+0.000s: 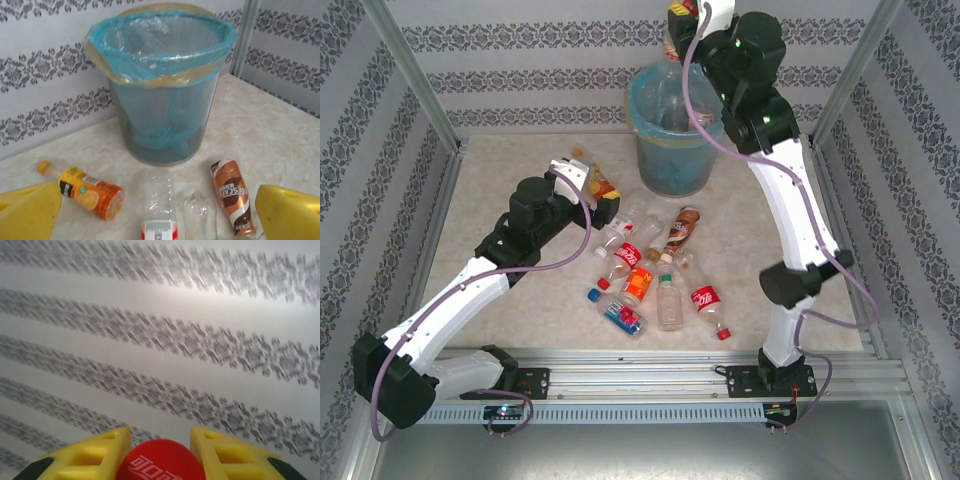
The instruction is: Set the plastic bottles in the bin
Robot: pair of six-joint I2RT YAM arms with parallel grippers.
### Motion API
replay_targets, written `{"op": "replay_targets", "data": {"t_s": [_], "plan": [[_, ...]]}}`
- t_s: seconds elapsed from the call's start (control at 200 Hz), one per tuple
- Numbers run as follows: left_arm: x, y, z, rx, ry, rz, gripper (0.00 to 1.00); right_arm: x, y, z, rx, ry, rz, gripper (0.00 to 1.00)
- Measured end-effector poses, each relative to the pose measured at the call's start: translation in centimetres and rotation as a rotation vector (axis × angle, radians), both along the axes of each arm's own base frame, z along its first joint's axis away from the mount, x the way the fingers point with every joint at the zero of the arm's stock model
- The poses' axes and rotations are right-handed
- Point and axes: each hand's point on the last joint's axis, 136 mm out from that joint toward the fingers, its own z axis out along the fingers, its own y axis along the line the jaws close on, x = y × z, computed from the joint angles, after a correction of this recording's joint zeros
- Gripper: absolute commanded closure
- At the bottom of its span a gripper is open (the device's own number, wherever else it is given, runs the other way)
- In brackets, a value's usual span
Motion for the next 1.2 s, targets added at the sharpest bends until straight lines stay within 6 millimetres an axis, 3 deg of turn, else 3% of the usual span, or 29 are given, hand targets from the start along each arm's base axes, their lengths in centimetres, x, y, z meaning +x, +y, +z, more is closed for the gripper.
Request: {"op": "replay_targets", "data": {"t_s": [0.125,0.22,0.35,0.61,0.824,0.959,1.044,1.159,1.199], "plan": [[0.0,0.4,-0.9,0.016,0.033,0.023,0.00,6.0,-1.8,-6.4,-0.006,0.155,-0.064,1.00],[0.0,0.8,-1.4,0.026,0.054,0.038,0.00,8.8,-2.6,-11.9,-0.020,0.293,-0.090,1.00],[-0.1,0.9,-1.8,0.027,0.072,0.044,0.00,10.0,-2.2,-17.4,-0.039,0.431,-0.079,1.00],[-0.1,1.1,-2.1,0.025,0.094,0.052,0.00,10.7,-1.1,-24.3,-0.028,0.600,-0.012,1.00],[0.2,0.8,-2.5,0.020,0.115,0.050,0.00,12.4,-1.9,-31.7,-0.015,0.750,-0.003,1.00],[0.5,0.7,-3.1,0.026,0.129,0.051,0.00,13.1,-1.8,-34.3,-0.019,0.785,0.008,0.97],[0.8,0.5,-3.6,0.030,0.134,0.051,0.00,13.3,-1.5,-34.8,-0.027,0.787,0.023,0.93],[1.7,0.1,-4.1,0.030,0.132,0.052,0.00,13.2,-1.1,-34.6,-0.031,0.780,0.046,0.82],[2.0,0.0,-4.3,0.030,0.132,0.054,0.00,13.2,-0.9,-34.4,-0.029,0.777,0.057,0.73]]}}
